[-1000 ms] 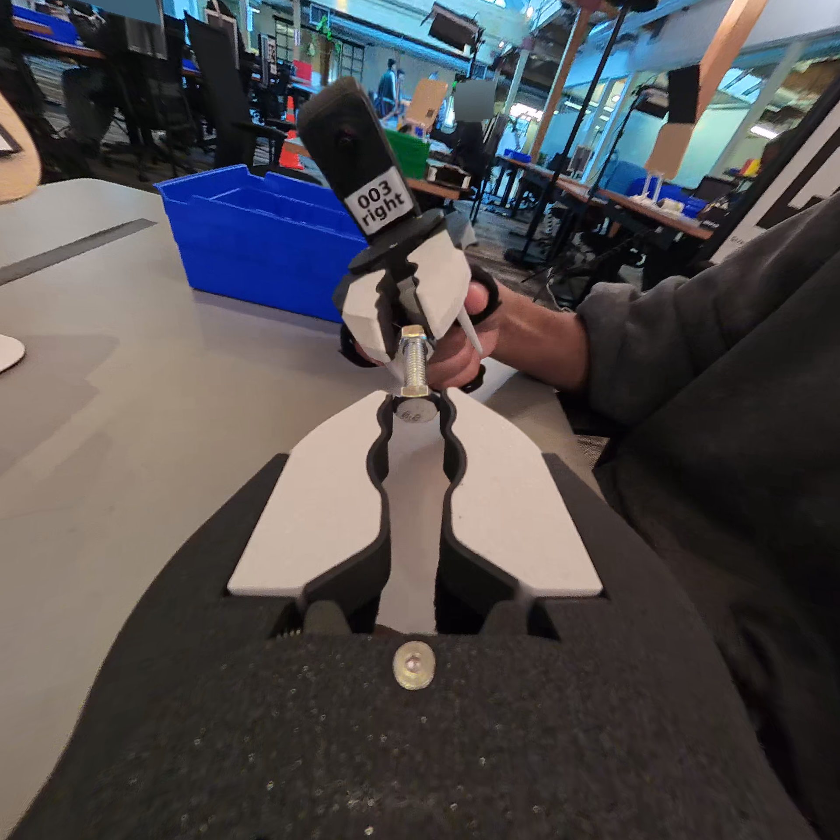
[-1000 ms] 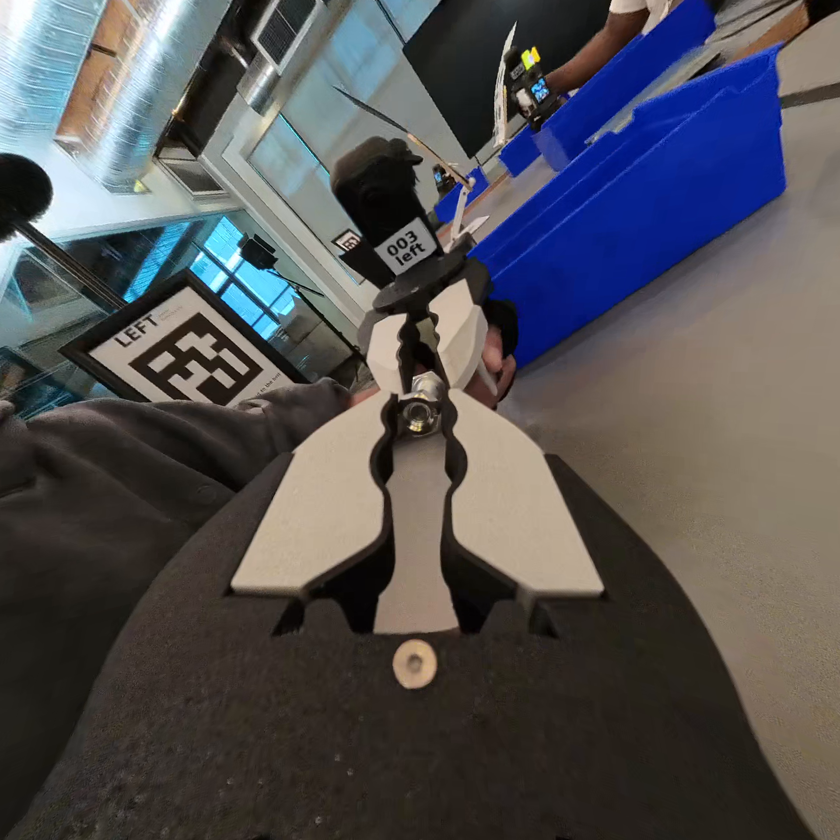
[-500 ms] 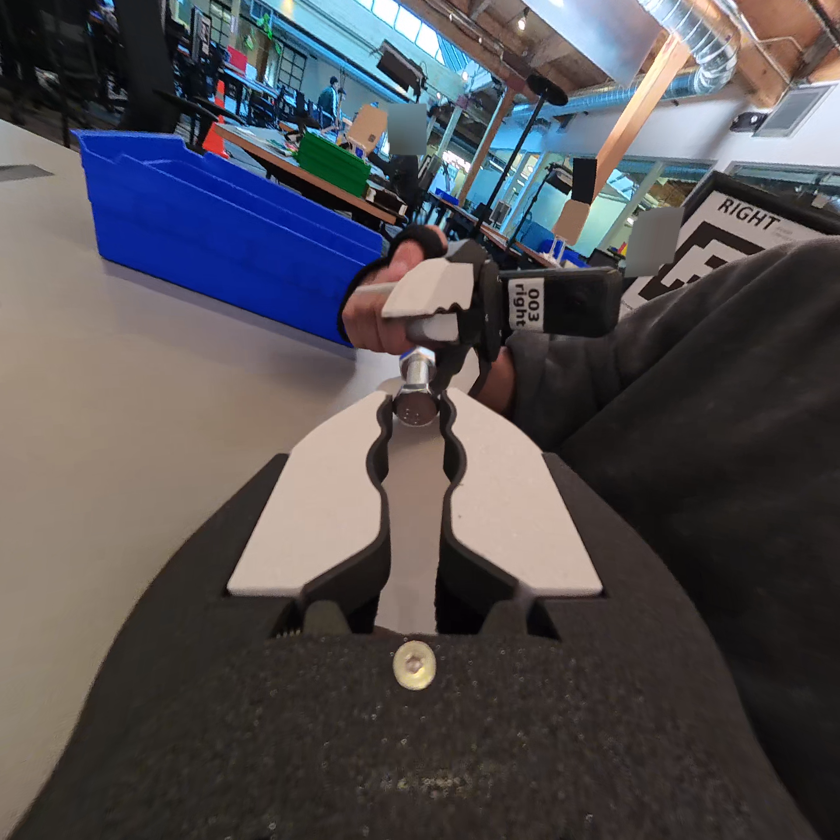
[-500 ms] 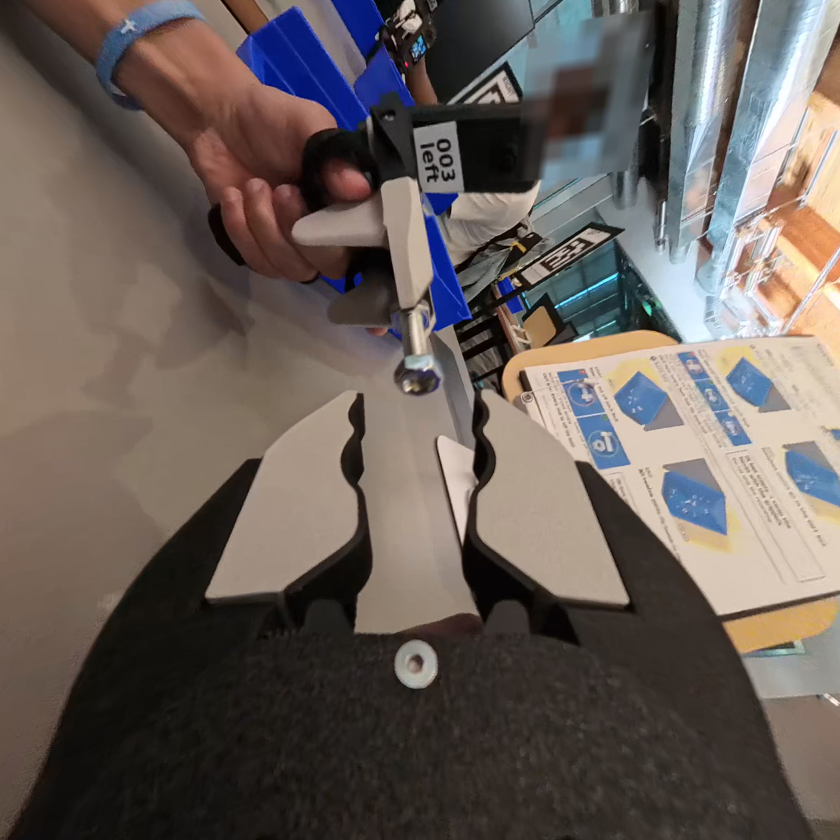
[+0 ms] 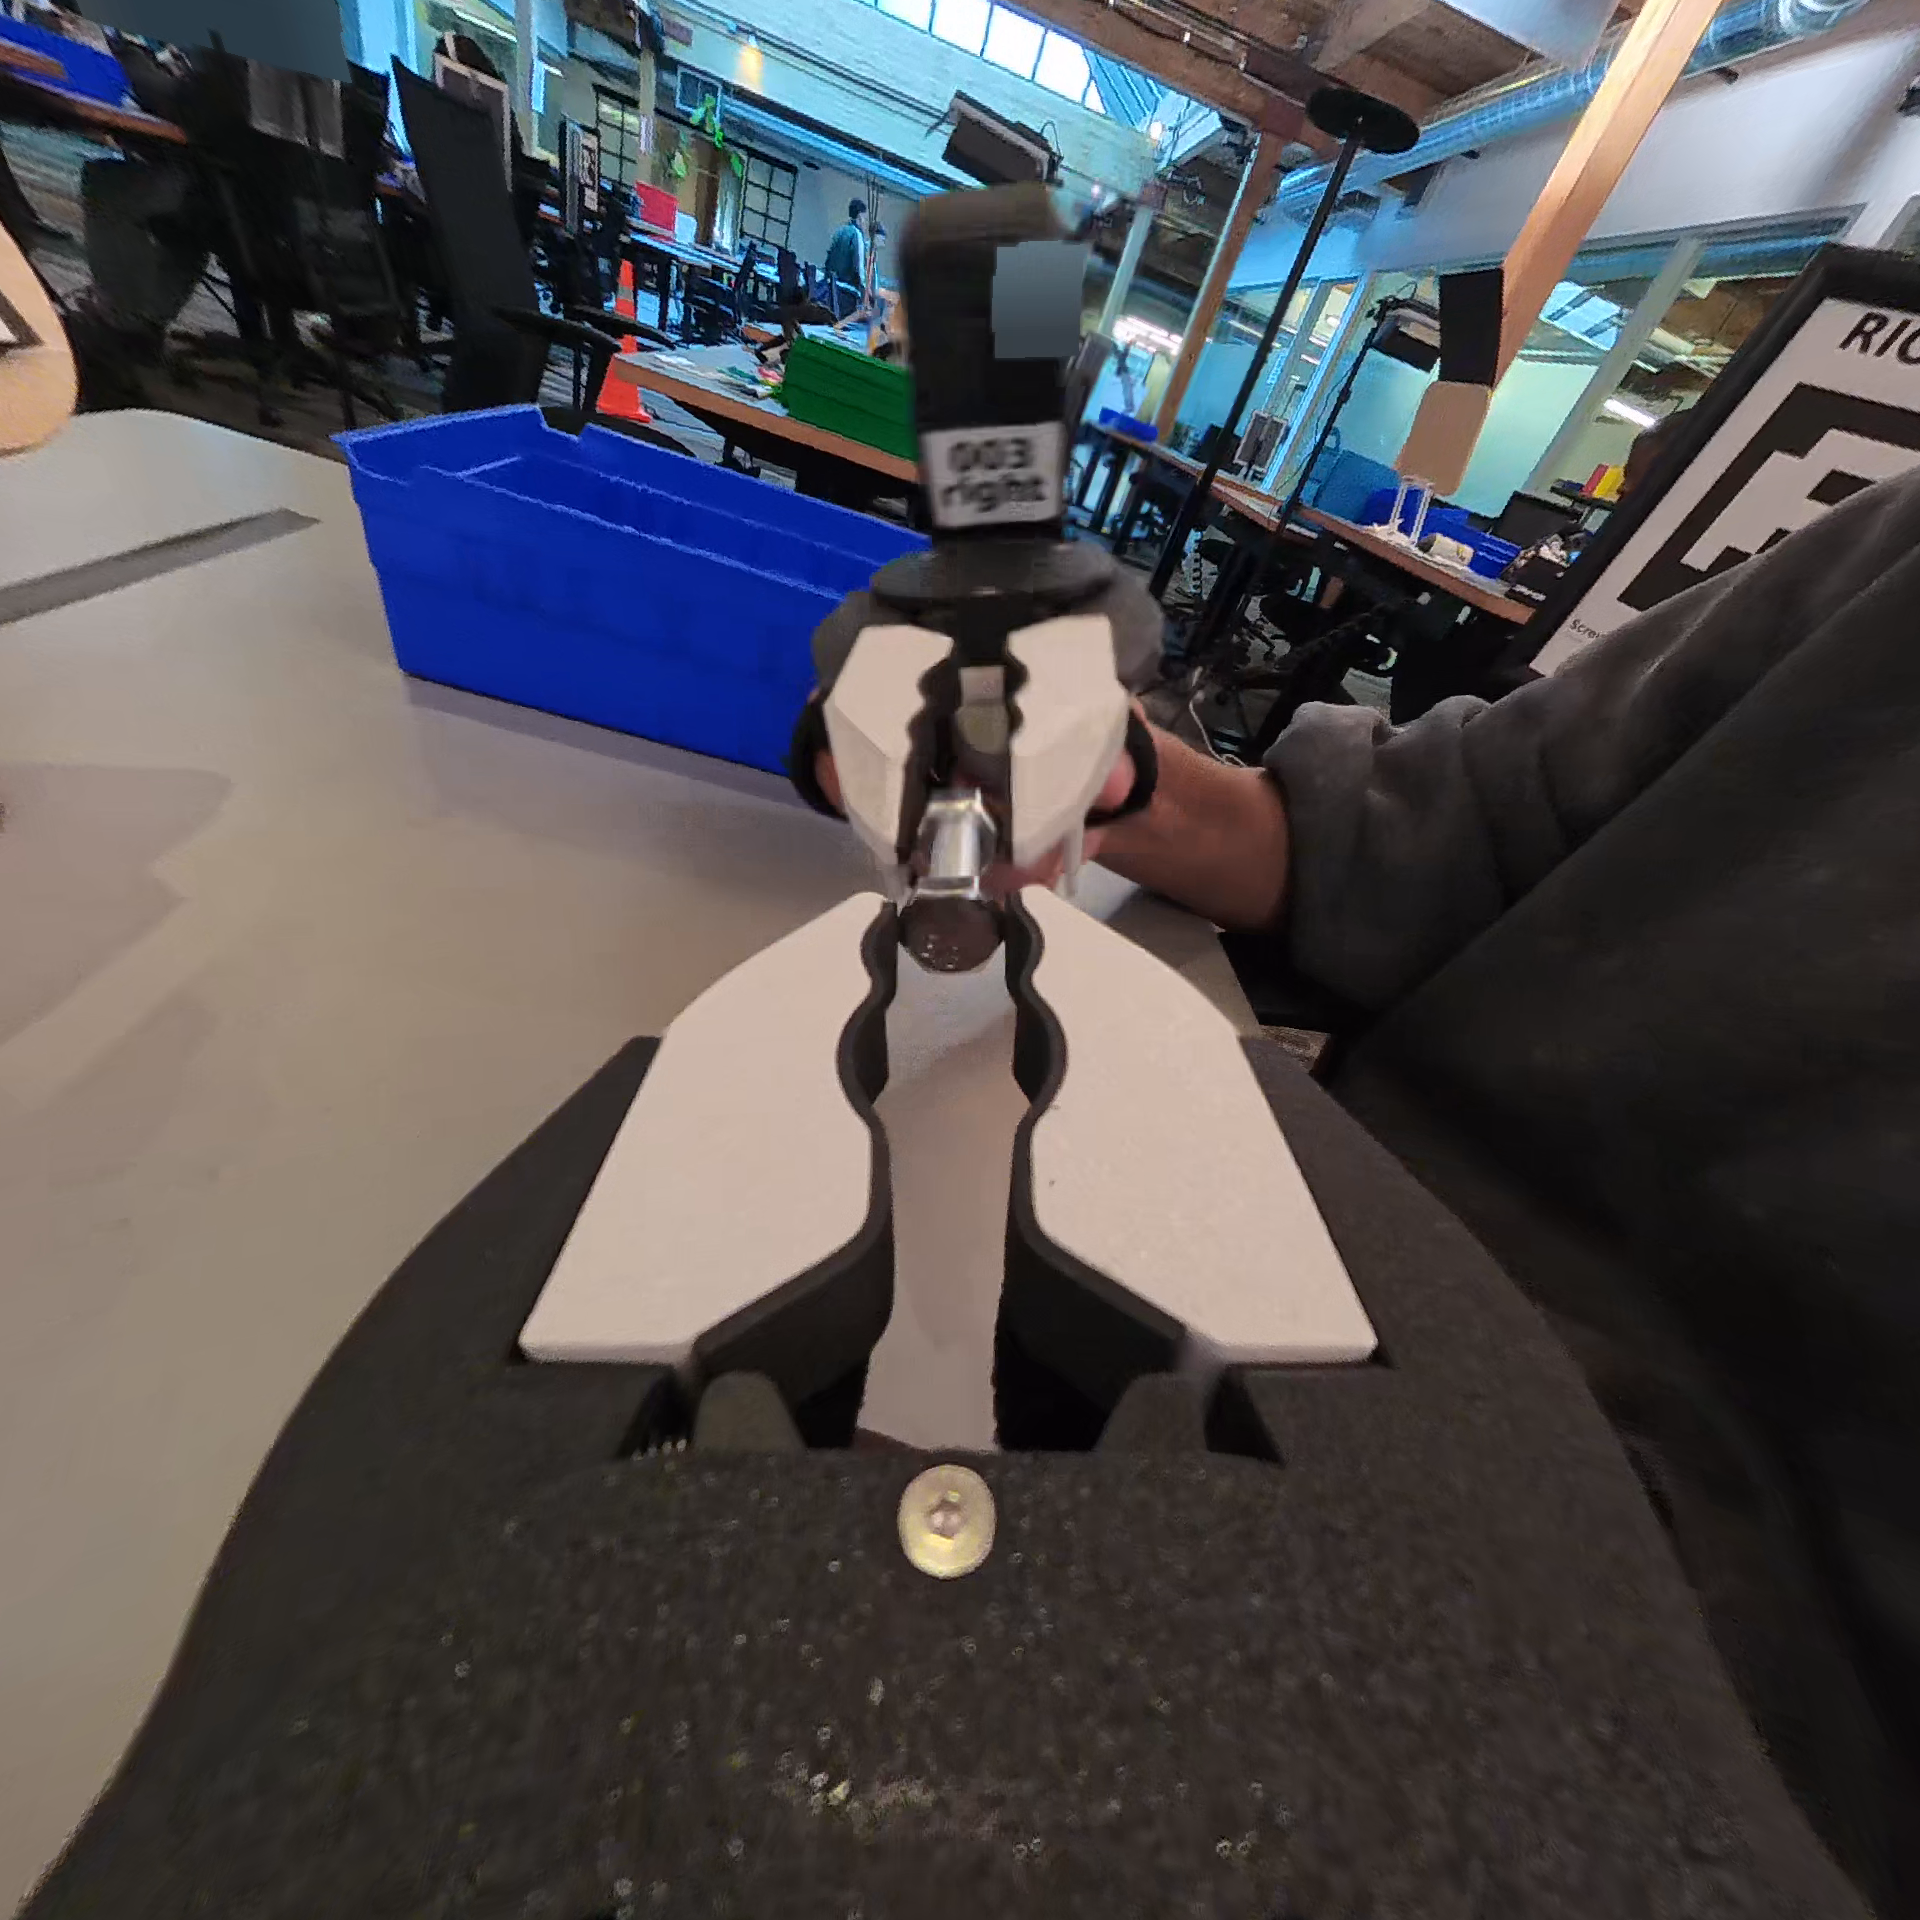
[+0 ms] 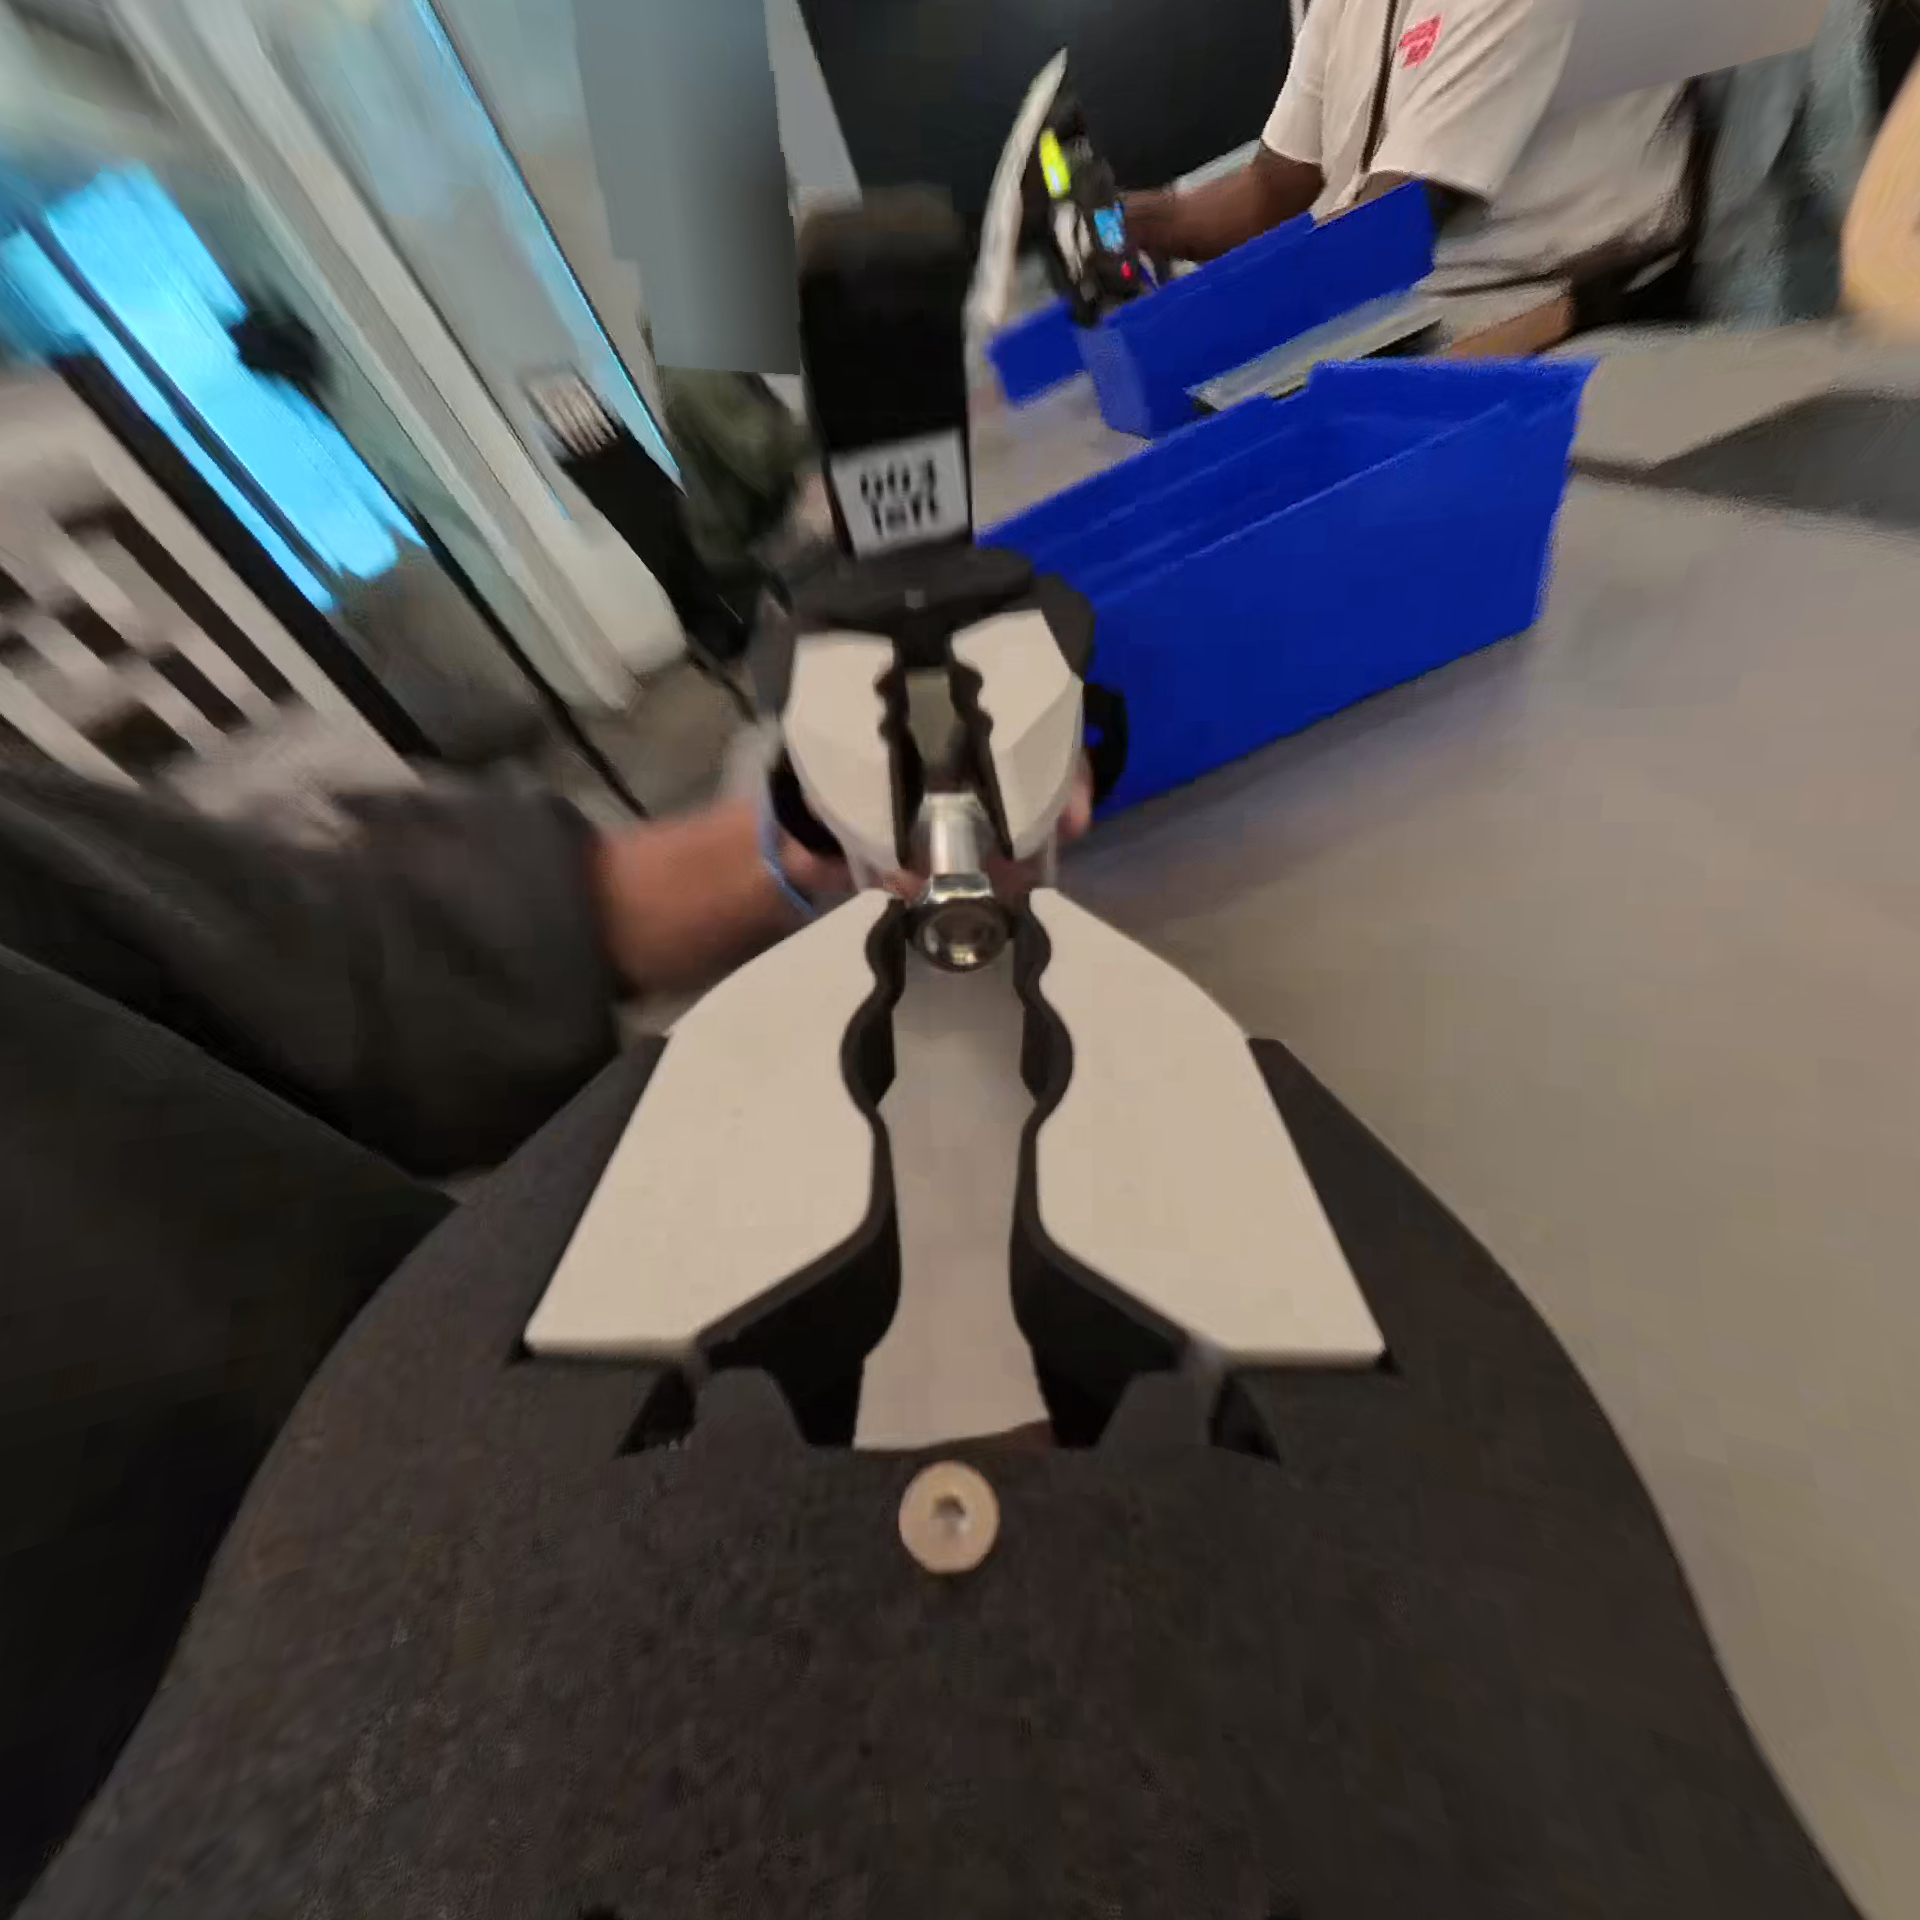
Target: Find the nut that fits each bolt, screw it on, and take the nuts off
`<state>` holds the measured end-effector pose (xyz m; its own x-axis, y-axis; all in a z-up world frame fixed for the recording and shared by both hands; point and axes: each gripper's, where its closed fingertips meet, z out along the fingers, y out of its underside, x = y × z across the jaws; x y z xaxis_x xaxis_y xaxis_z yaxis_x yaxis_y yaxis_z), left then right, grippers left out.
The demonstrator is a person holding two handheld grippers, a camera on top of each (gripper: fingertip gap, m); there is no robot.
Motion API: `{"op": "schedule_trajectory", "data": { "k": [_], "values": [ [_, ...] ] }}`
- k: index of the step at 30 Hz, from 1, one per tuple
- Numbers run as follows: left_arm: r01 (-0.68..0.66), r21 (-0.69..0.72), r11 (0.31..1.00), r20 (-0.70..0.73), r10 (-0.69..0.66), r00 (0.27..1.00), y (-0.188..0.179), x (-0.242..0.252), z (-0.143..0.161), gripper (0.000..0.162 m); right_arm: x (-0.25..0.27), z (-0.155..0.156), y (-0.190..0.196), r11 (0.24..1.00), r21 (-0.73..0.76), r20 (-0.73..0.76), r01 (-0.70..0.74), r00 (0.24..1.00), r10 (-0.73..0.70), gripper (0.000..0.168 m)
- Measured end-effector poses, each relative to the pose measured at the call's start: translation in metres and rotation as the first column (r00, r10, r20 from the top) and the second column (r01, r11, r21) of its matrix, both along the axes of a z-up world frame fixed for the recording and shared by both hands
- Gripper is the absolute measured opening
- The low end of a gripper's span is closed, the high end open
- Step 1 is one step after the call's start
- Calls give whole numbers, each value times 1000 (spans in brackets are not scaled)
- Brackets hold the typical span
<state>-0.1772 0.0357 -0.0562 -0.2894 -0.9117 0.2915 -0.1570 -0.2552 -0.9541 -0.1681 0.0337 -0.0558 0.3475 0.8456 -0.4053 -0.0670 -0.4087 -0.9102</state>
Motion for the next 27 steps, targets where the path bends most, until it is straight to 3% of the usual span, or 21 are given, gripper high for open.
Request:
{"op": "schedule_trajectory", "data": {
  "k": [3,4,6,8,10,12,14,16,19,21,23,24,27],
  "values": [
    [-34,53,998,-20,35,999,1,3,-4,19,2,5,4,935,-328,-287,-136,957,38,20],
    [-38,57,998,-26,39,999,1,3,-5,19,2,2,4,911,-375,-319,-173,946,49,20],
    [-26,20,999,-12,27,1000,1,3,-2,19,3,3,0,924,-331,-310,-191,947,84,24],
    [-29,-4,1000,-4,29,1000,4,2,0,19,6,14,0,979,-169,-233,-110,970,69,51],
    [-21,-36,999,11,21,1000,5,0,2,19,11,10,2,994,107,17,18,1000,-20,53],
    [3,-81,997,28,0,1000,4,-1,6,19,16,2,1,887,459,284,43,939,-193,51],
    [27,-119,993,39,-23,999,3,-2,7,19,19,-6,2,694,719,432,-36,806,-406,46],
    [42,-136,990,35,-37,999,2,-1,6,19,12,-13,-2,545,825,468,-149,720,-512,44],
    [57,-131,990,15,-56,998,-2,1,1,19,5,-13,-3,442,873,452,-204,677,-580,41],
    [70,-124,990,3,-70,998,-6,2,-1,19,5,-12,-3,422,882,443,-208,669,-597,37],
    [77,-116,990,-7,-78,997,-9,3,-3,19,5,-14,-6,423,877,454,-226,674,-582,19],
    [83,-115,990,-4,-84,996,-11,3,-3,19,5,-12,-7,424,879,448,-219,685,-574,19],
    [74,-69,995,-1,-75,997,-12,3,-1,19,4,-11,-10,616,777,454,-130,793,-407,19]
  ]
}}
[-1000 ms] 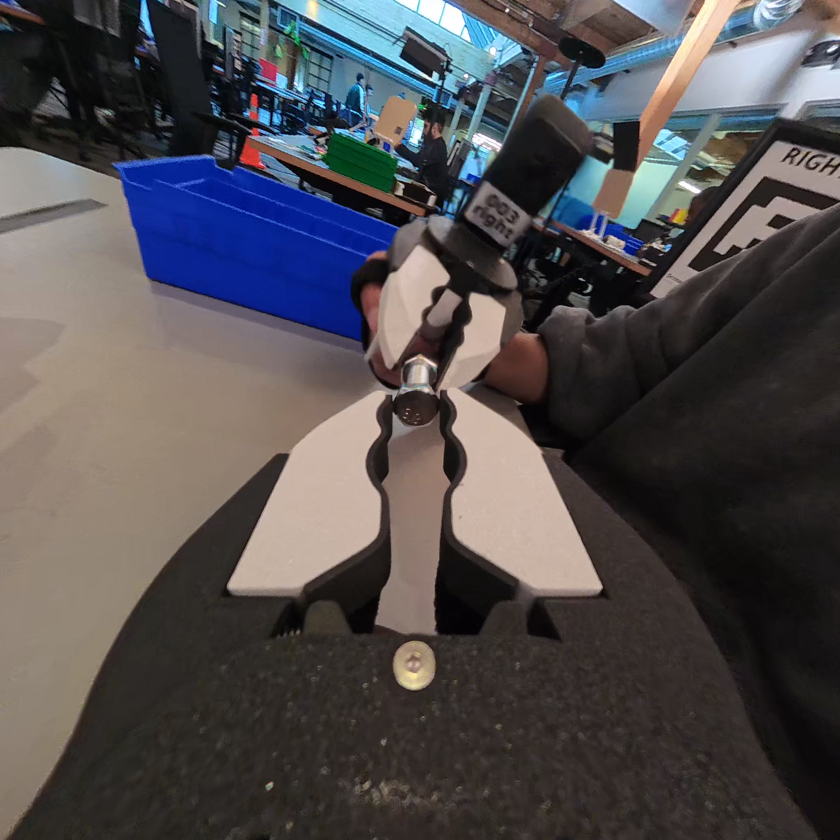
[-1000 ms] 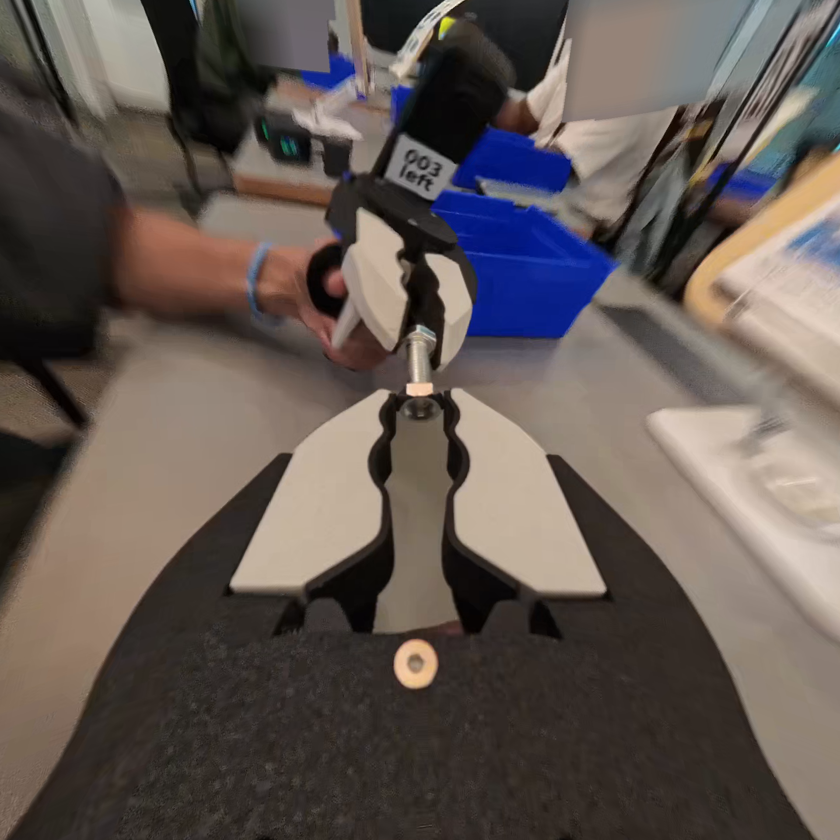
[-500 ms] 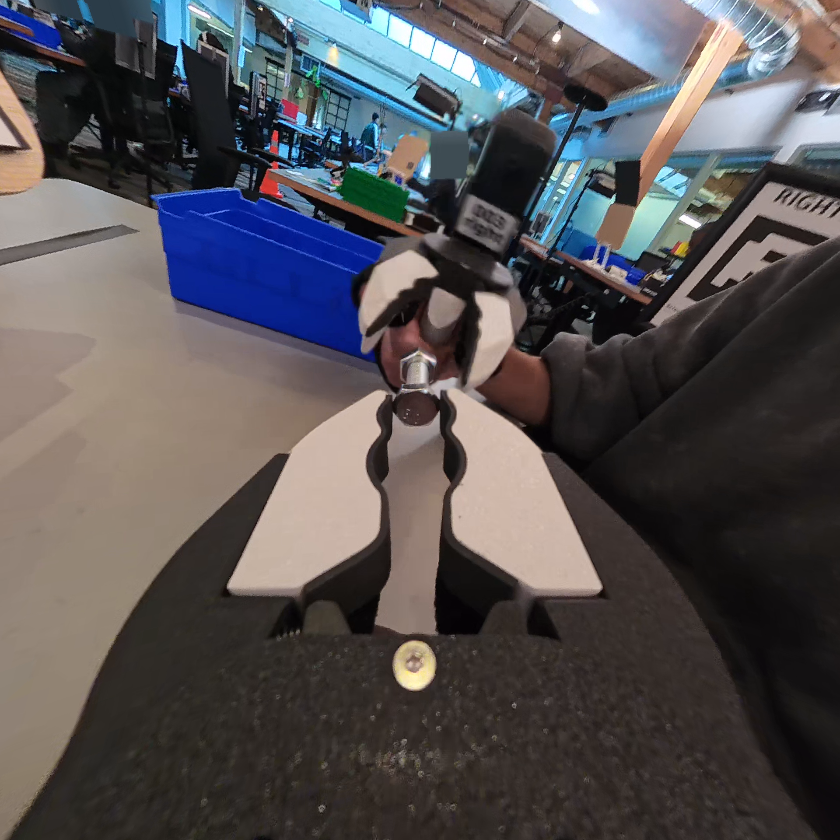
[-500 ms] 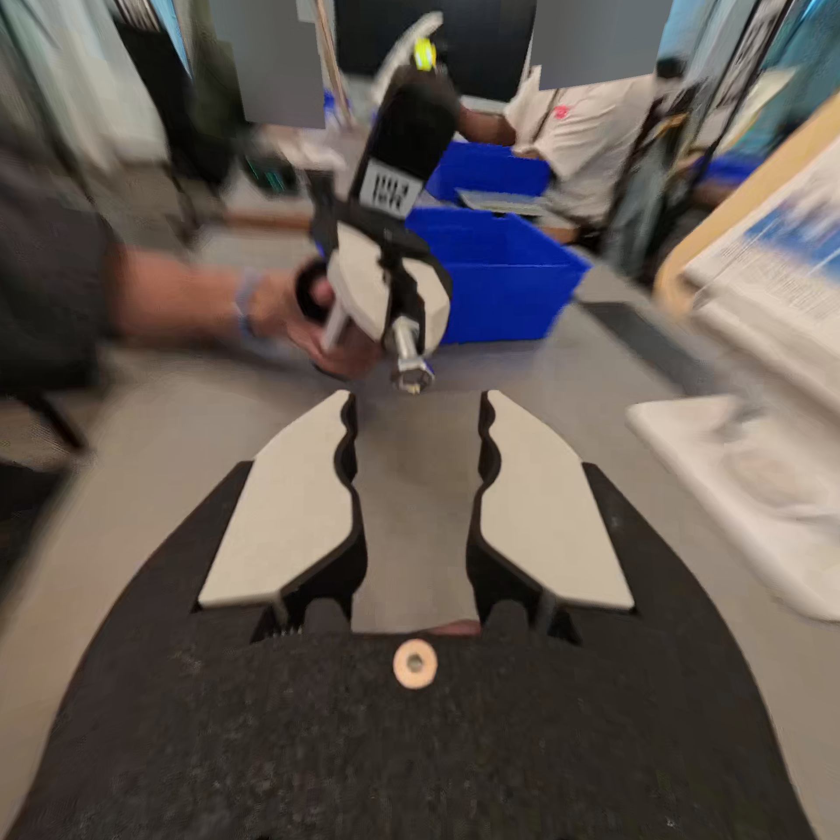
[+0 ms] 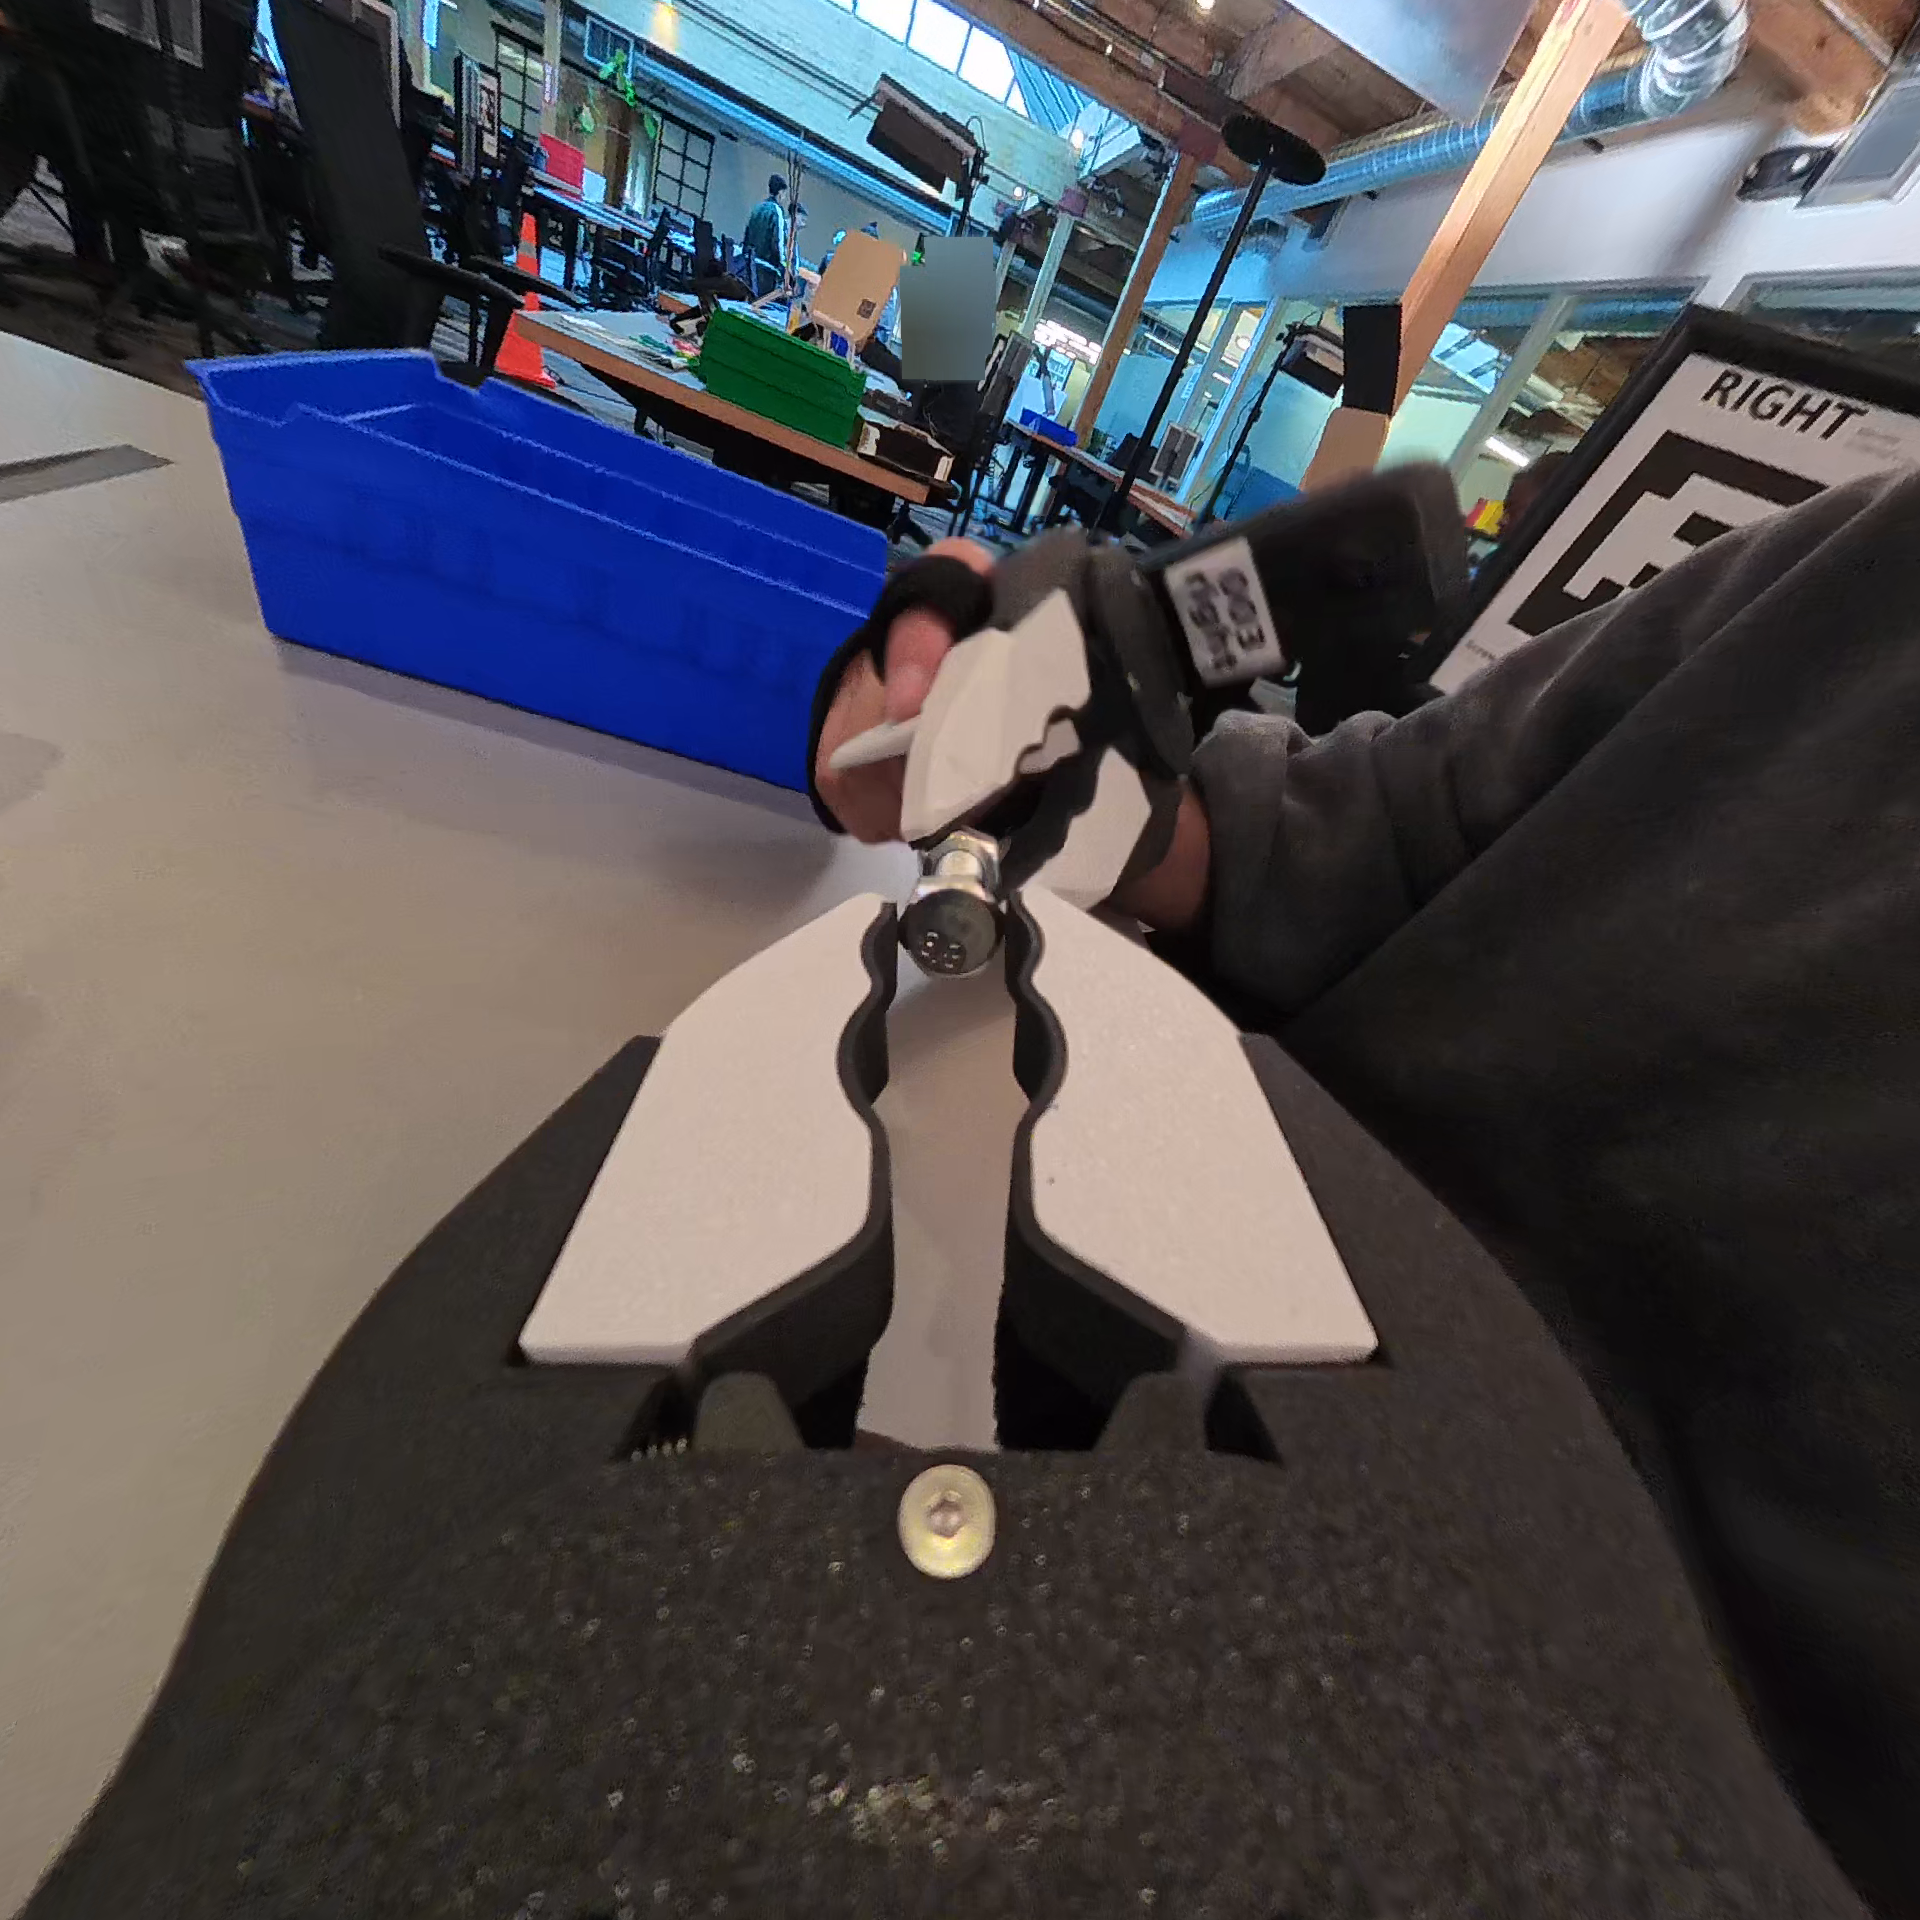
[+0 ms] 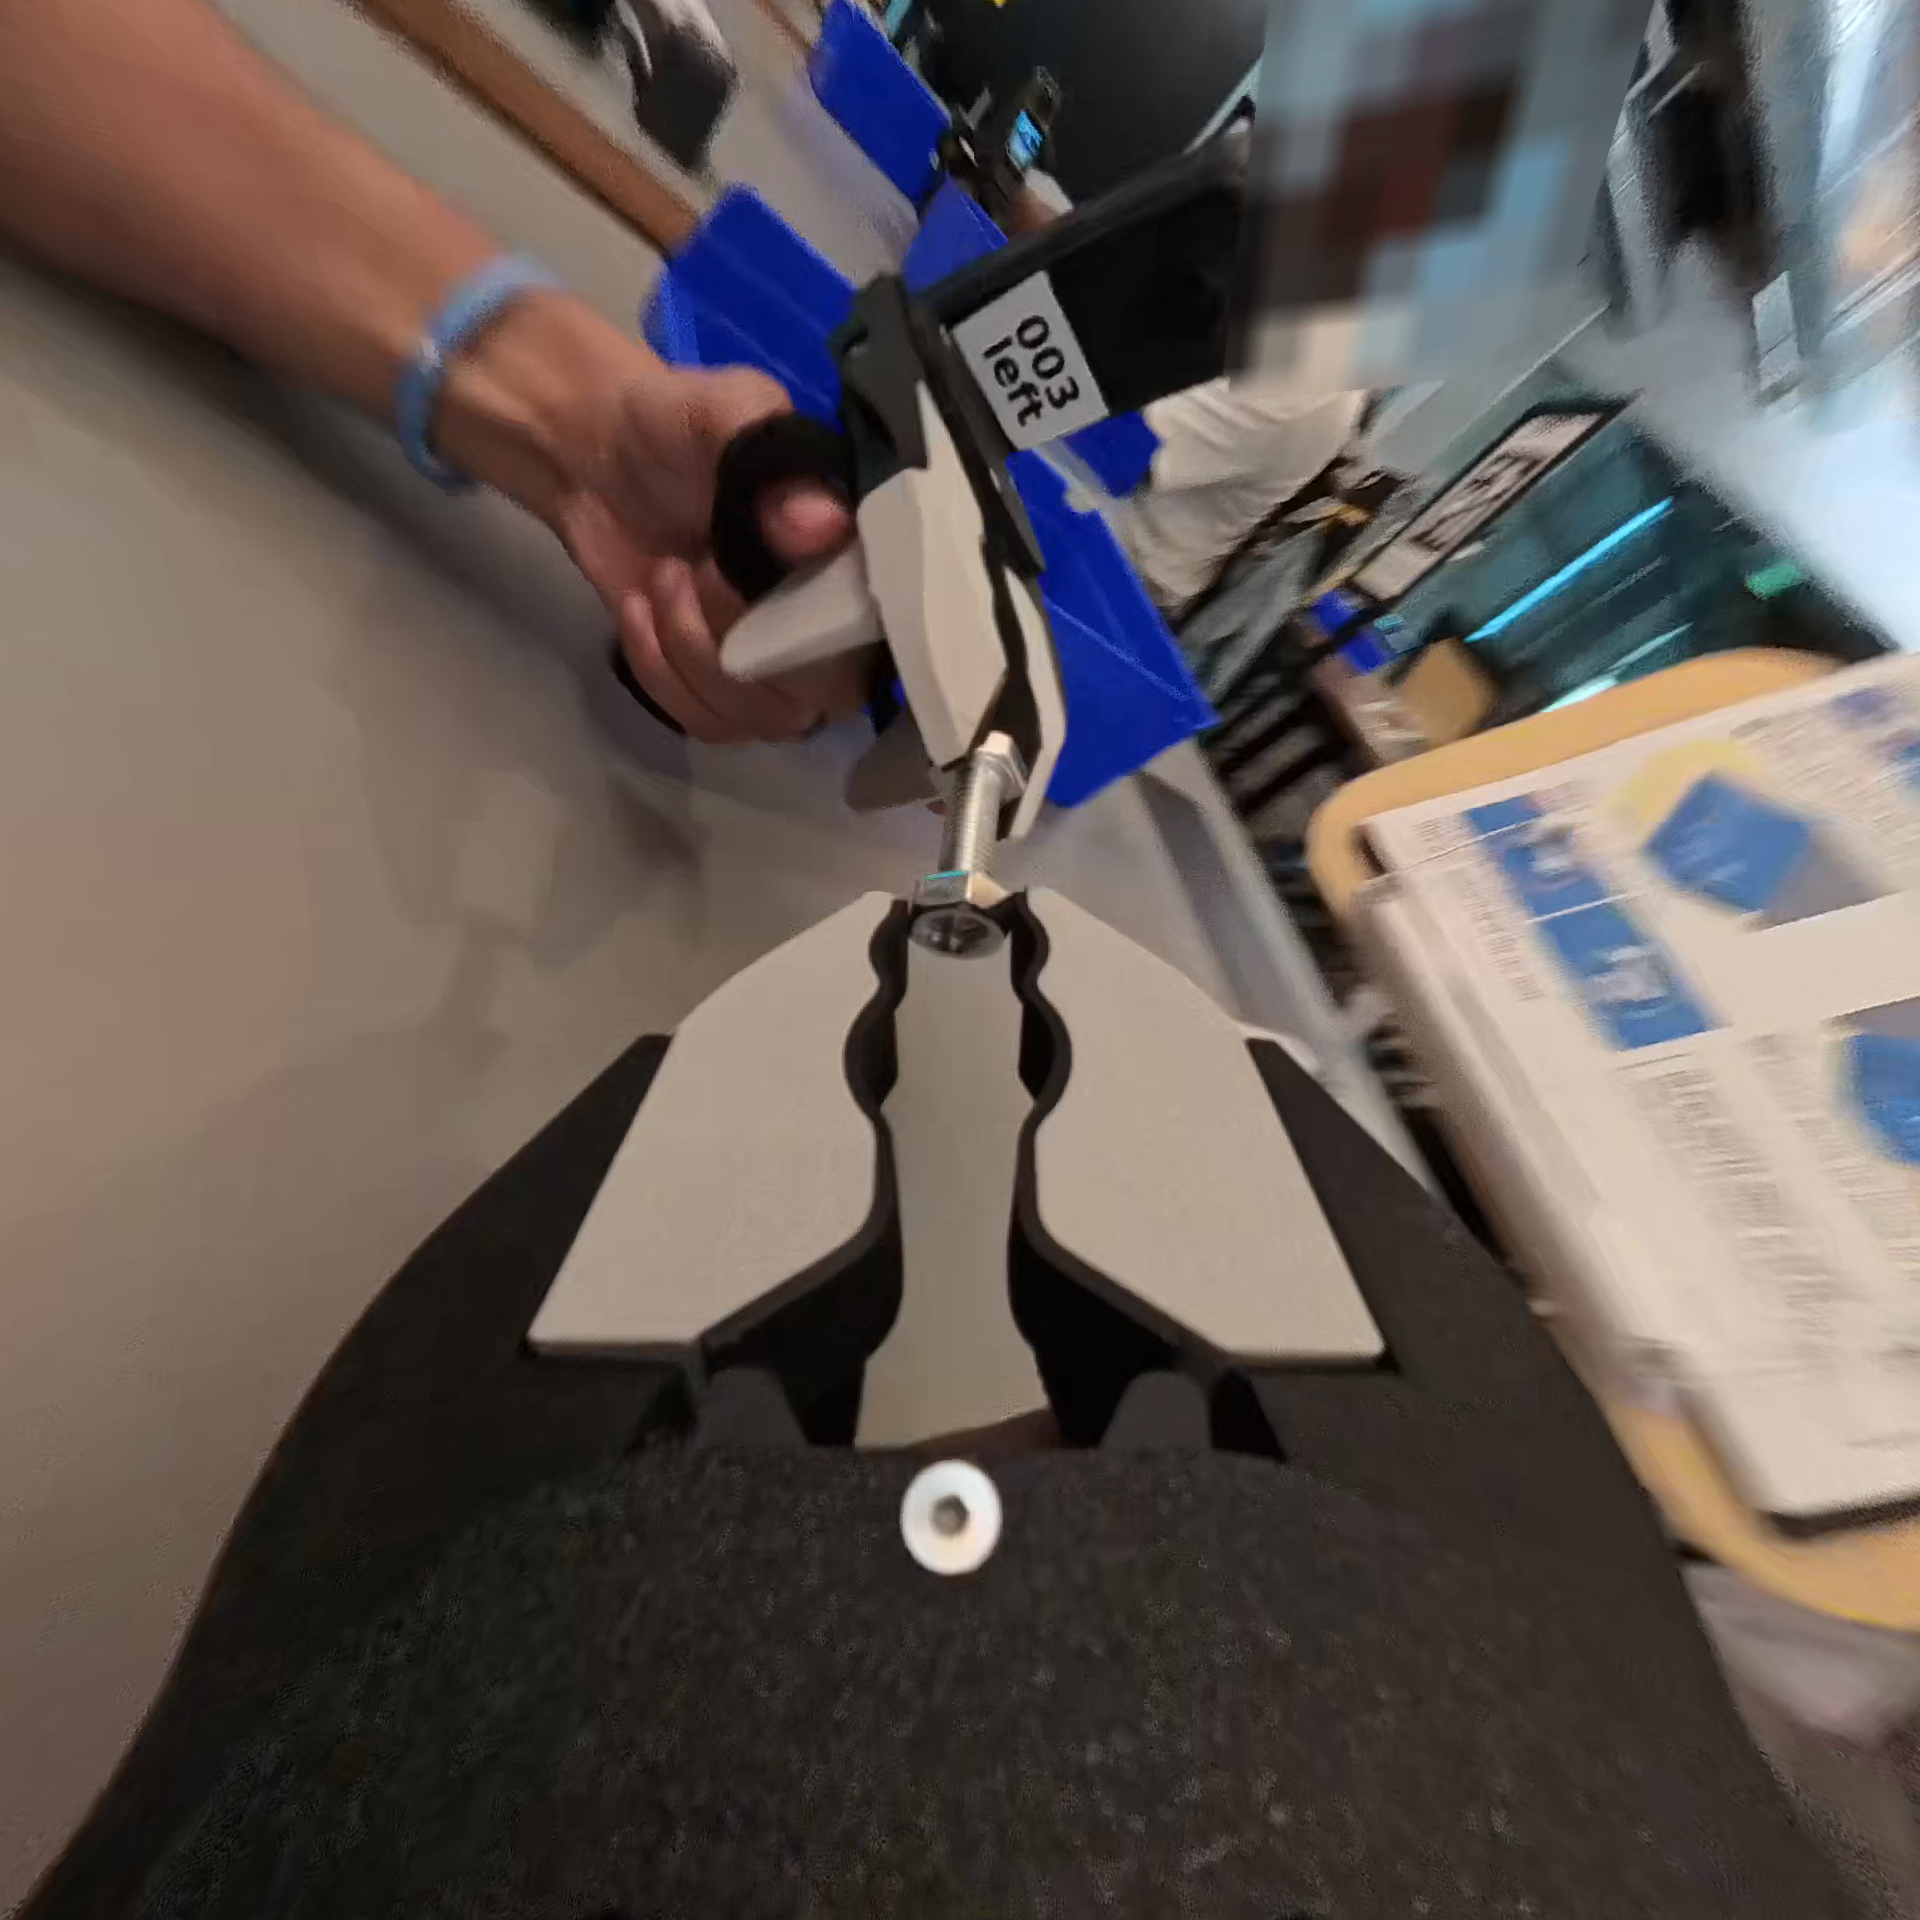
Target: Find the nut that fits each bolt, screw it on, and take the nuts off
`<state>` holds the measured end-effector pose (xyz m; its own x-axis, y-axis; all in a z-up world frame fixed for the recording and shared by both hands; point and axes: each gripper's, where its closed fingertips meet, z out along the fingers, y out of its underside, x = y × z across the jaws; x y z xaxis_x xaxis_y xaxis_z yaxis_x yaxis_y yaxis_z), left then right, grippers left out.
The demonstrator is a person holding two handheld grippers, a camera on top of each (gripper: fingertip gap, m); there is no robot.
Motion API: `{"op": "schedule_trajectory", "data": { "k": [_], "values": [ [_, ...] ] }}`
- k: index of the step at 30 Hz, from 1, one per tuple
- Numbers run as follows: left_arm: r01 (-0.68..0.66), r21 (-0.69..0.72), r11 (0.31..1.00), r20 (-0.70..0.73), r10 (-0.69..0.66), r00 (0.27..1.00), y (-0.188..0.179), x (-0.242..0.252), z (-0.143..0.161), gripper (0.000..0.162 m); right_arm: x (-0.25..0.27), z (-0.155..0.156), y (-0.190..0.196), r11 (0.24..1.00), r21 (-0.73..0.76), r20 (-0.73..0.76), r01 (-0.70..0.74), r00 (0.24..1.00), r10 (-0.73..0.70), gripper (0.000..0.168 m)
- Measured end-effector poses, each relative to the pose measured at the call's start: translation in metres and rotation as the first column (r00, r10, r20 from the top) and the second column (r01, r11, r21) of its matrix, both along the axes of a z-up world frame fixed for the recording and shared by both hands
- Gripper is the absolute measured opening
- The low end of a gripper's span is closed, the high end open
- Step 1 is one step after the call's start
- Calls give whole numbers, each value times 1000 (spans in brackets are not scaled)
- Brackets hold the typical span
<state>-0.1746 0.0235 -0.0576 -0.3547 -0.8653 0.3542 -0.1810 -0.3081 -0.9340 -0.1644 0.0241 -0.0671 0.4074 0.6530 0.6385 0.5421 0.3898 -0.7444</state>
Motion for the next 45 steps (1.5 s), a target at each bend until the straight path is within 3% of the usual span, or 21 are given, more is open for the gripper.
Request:
{"op": "schedule_trajectory", "data": {
  "k": [3,6,9,10,12,13,15,16,18,20,22,24,27,30,32,34,38,40,42,45],
  "values": [
    [-41,39,998,14,41,999,5,-1,3,19,-2,2,3,916,-383,-266,-121,964,16,18],
    [-77,66,995,34,74,997,10,-3,6,19,-5,10,8,699,-635,-529,-329,844,-83,18],
    [-105,116,988,32,102,994,11,-1,5,19,-3,21,12,401,-684,-722,-609,646,-249,18],
    [-123,146,982,21,121,992,12,0,2,19,-1,19,14,313,-677,-736,-666,605,-304,18],
    [-139,166,976,12,139,990,13,2,0,19,0,13,13,211,-661,-740,-720,577,-346,18],
    [-138,155,978,18,137,990,13,2,1,19,0,12,12,206,-660,-742,-723,583,-331,18],
    [-141,122,982,30,138,990,15,1,4,19,0,16,10,293,-662,-749,-690,606,-268,35],
    [-139,101,985,34,137,990,17,0,6,19,1,18,10,386,-666,-736,-638,644,-206,42],
    [-135,47,990,54,132,990,20,-2,10,19,6,6,15,633,-668,-583,-391,804,-118,47],
    [-115,-10,993,72,115,991,21,-4,14,19,18,0,22,889,-450,-340,-85,937,-83,44],
    [-83,-62,995,84,88,993,20,-6,17,19,23,5,19,991,-102,-122,83,988,-96,37],
    [-51,-101,994,78,59,995,18,-6,16,19,17,9,9,981,160,18,111,993,-115,34],
    [-19,-128,992,52,26,998,14,-2,9,19,3,11,-1,946,314,99,80,988,-116,40],
    [27,-156,987,49,-20,999,7,0,6,19,-1,0,3,931,357,181,79,972,-152,38],
    [50,-154,987,37,-45,998,3,1,3,19,5,-2,8,916,387,202,102,960,-192,21],
    [66,-151,986,46,-60,997,-2,1,5,19,5,1,3,926,368,180,81,971,-157,16],
    [31,-88,996,75,-25,997,-2,0,12,19,2,5,0,999,32,-50,20,999,-18,16],
    [-29,-36,999,79,32,996,4,-1,14,19,0,3,6,979,-203,-192,-26,981,-14,16],
    [-73,1,997,89,73,993,10,-3,16,19,-5,3,9,903,-412,-347,-123,937,-31,16],
    [-136,75,988,112,127,986,15,-5,20,19,-10,10,10,709,-617,-570,-342,815,-103,16]
  ]
}}
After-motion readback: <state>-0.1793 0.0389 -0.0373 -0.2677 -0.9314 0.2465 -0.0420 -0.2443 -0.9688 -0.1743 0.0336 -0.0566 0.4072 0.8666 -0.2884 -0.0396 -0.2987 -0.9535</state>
